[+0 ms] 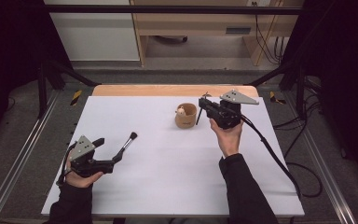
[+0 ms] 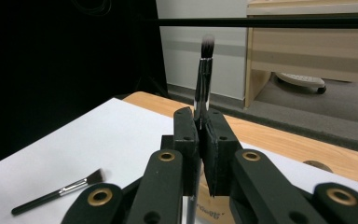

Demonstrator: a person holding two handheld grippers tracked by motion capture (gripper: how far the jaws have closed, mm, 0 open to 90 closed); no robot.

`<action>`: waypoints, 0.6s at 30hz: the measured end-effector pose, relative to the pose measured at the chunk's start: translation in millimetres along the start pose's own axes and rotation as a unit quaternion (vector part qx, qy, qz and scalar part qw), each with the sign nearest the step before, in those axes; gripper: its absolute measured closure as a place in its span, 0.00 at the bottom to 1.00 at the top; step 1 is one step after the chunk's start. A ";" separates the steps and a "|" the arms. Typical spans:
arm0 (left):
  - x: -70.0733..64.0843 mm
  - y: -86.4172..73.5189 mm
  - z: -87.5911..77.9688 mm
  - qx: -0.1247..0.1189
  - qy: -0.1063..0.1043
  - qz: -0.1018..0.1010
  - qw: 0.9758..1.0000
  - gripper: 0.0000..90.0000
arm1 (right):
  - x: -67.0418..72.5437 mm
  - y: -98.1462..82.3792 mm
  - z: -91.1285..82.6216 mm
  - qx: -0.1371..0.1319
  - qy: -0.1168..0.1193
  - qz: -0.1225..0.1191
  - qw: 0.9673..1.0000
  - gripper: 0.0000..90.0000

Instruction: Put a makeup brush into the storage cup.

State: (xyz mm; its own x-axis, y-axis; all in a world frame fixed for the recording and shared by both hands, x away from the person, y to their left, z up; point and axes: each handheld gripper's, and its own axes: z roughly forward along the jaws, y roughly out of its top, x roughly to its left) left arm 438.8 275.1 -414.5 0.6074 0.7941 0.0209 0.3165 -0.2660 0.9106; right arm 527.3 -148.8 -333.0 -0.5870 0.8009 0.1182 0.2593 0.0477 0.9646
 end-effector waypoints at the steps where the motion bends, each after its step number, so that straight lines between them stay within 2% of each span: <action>1: -0.1 0.0 0.1 0.000 0.000 0.001 1.000 0.11 | -0.2 1.0 2.2 -0.001 -0.002 0.000 1.000 0.95; 18: -1.0 -0.5 2.1 -0.003 0.002 -0.001 1.000 0.11 | -8.2 4.8 43.1 0.001 -0.030 -0.004 1.000 0.95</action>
State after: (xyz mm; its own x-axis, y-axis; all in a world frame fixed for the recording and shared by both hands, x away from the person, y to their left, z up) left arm 439.6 273.3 -415.9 0.6032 0.7974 0.0206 0.3135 -0.2607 0.9131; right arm 566.4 -129.4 -339.5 -0.5411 0.8354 0.0967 0.2570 0.0548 0.9648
